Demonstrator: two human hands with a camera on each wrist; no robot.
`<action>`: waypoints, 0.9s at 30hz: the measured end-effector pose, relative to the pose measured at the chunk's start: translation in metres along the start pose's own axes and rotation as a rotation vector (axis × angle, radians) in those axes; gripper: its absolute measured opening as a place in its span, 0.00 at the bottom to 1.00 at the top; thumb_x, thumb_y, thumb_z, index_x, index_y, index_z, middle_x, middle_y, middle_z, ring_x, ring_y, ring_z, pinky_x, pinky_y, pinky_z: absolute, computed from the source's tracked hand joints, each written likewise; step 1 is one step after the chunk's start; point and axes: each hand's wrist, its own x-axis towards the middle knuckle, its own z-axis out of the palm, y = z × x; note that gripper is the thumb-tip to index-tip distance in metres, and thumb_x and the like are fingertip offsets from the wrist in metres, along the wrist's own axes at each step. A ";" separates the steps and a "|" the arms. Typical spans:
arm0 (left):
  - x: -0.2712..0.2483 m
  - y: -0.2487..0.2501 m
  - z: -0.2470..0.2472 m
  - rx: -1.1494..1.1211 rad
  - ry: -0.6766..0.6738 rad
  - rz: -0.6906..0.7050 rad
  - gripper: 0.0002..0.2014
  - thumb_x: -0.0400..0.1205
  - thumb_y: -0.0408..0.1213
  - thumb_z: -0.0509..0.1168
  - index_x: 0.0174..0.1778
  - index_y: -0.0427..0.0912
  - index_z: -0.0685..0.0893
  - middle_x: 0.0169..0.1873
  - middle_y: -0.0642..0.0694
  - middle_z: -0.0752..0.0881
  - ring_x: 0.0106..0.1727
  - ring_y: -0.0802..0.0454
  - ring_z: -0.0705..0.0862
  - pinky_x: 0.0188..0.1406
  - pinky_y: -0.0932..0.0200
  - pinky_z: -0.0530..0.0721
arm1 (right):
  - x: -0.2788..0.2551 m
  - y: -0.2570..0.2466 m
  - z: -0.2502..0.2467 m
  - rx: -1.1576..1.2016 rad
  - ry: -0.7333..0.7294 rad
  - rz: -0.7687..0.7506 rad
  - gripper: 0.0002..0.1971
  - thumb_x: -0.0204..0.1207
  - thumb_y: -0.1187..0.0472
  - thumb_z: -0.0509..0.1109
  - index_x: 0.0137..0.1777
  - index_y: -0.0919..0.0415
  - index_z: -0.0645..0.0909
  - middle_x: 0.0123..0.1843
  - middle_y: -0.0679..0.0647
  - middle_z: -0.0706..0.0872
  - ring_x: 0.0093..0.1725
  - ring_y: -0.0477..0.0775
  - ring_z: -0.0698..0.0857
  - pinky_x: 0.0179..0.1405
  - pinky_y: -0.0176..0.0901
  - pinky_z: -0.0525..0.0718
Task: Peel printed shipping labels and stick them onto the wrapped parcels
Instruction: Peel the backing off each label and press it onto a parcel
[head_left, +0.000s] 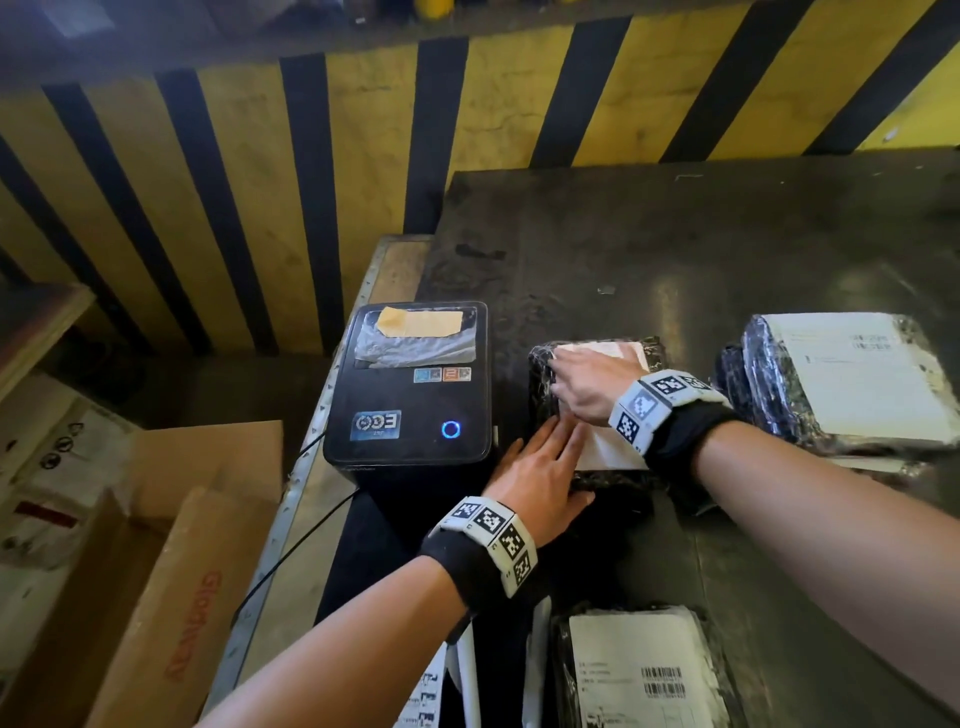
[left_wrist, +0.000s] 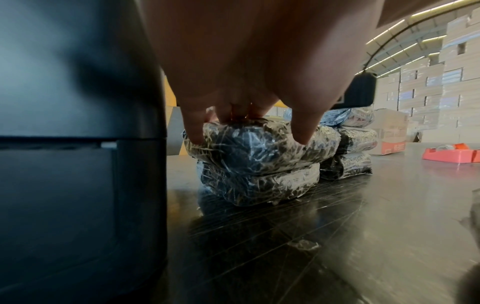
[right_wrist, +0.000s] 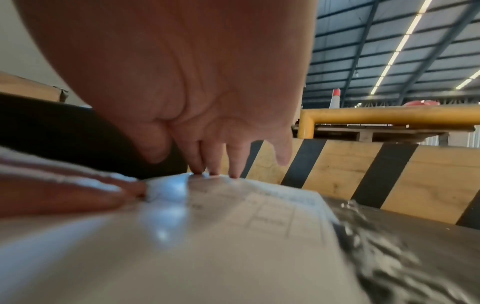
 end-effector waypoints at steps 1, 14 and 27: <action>-0.001 0.000 0.001 -0.001 -0.005 0.000 0.38 0.83 0.51 0.58 0.84 0.45 0.46 0.85 0.49 0.44 0.85 0.52 0.44 0.82 0.44 0.55 | -0.005 0.004 0.004 0.045 0.010 0.009 0.22 0.85 0.50 0.50 0.73 0.58 0.70 0.78 0.53 0.68 0.78 0.52 0.65 0.74 0.72 0.54; -0.004 0.007 0.001 0.106 -0.086 -0.014 0.46 0.81 0.54 0.61 0.83 0.42 0.36 0.83 0.45 0.35 0.84 0.50 0.36 0.82 0.42 0.40 | -0.017 0.017 0.003 0.054 0.004 0.137 0.22 0.85 0.48 0.48 0.72 0.55 0.70 0.78 0.49 0.68 0.79 0.52 0.64 0.76 0.75 0.47; -0.004 0.013 -0.004 0.084 -0.130 -0.041 0.50 0.79 0.52 0.65 0.82 0.41 0.35 0.83 0.45 0.33 0.84 0.50 0.35 0.82 0.41 0.41 | -0.019 0.026 0.007 0.142 0.010 0.267 0.18 0.84 0.49 0.48 0.62 0.53 0.76 0.71 0.50 0.74 0.75 0.53 0.68 0.74 0.75 0.45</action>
